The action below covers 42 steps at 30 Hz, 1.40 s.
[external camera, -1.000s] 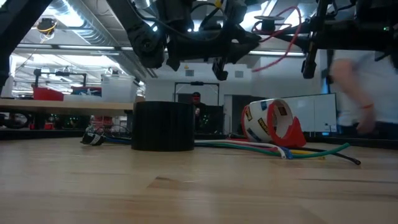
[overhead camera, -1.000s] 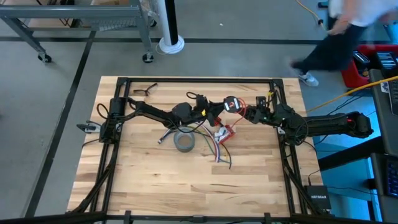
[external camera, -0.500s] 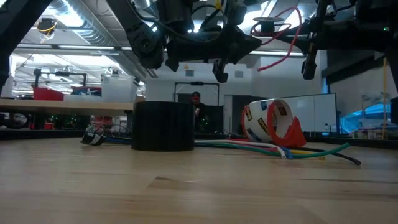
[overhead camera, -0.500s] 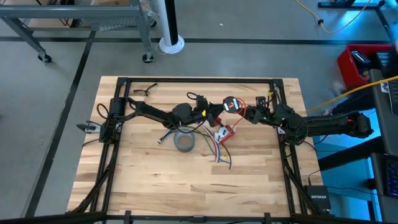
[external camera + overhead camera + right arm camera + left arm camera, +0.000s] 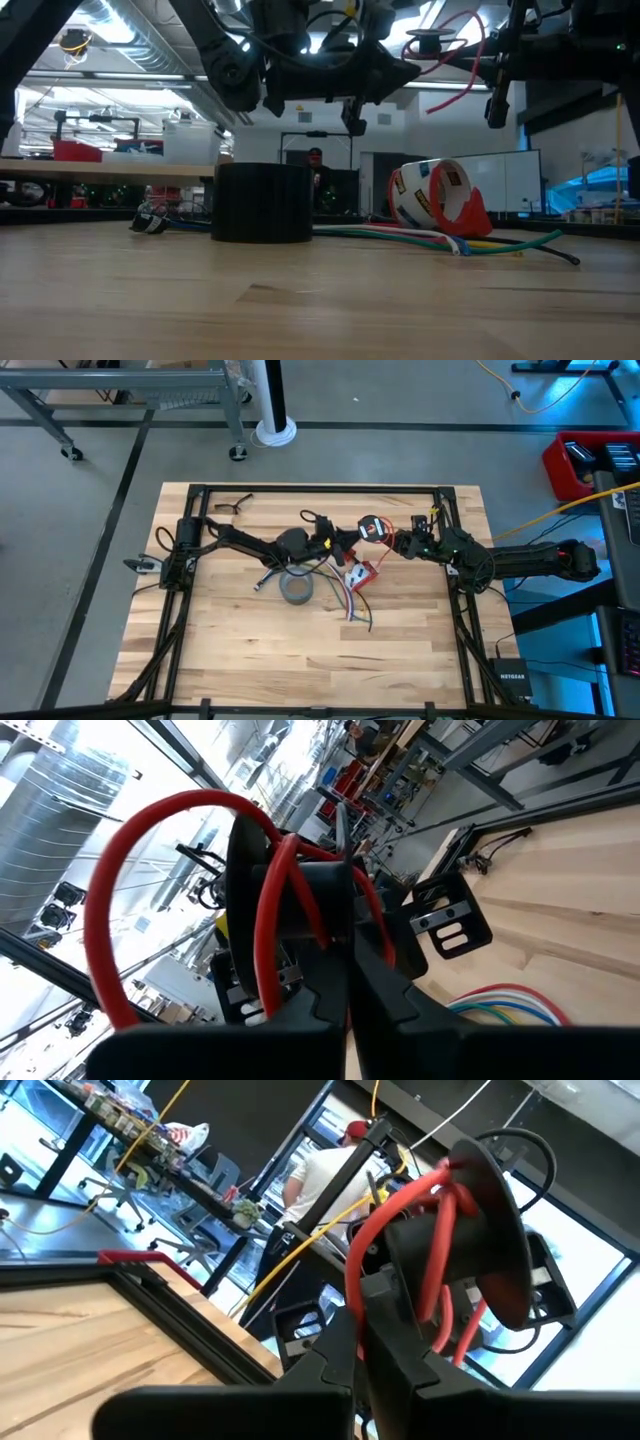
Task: Coil cords
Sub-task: Coil the red wire on the black spool
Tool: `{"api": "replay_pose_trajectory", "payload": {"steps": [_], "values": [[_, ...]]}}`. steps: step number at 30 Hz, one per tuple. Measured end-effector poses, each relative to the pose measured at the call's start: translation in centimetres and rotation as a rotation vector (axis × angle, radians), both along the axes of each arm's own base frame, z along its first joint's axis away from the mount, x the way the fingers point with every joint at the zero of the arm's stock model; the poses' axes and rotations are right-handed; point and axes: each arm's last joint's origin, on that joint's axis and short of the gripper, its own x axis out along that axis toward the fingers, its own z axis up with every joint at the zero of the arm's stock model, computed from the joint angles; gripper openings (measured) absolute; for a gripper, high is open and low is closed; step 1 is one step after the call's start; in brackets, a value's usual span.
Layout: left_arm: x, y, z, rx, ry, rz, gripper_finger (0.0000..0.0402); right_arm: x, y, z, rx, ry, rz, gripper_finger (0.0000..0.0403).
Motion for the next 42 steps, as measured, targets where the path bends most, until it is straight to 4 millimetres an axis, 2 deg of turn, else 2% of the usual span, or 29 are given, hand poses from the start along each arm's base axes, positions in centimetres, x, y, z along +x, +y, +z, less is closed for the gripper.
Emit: {"api": "replay_pose_trajectory", "payload": {"steps": [15, 20, 29, 42], "values": [[0.1, -0.7, 0.0, 0.000, 0.009, -0.026, 0.0002, 0.0, 0.0, -0.1, -0.021, 0.014, -0.015, 0.0003], [0.0, -1.1, -0.1, -0.008, 0.081, -0.040, 0.0002, 0.0, -0.1, -0.4, -0.015, 0.053, -0.027, 0.0003], [-1.9, -1.4, 0.9, -0.003, 0.145, -0.033, 0.0001, -0.2, -0.1, -0.2, -0.034, 0.043, -0.061, 0.0003], [-2.0, -1.0, 1.0, -0.010, 0.142, -0.053, 0.0013, -0.2, -0.1, -0.2, -0.026, 0.044, -0.058, 0.0003]]}}
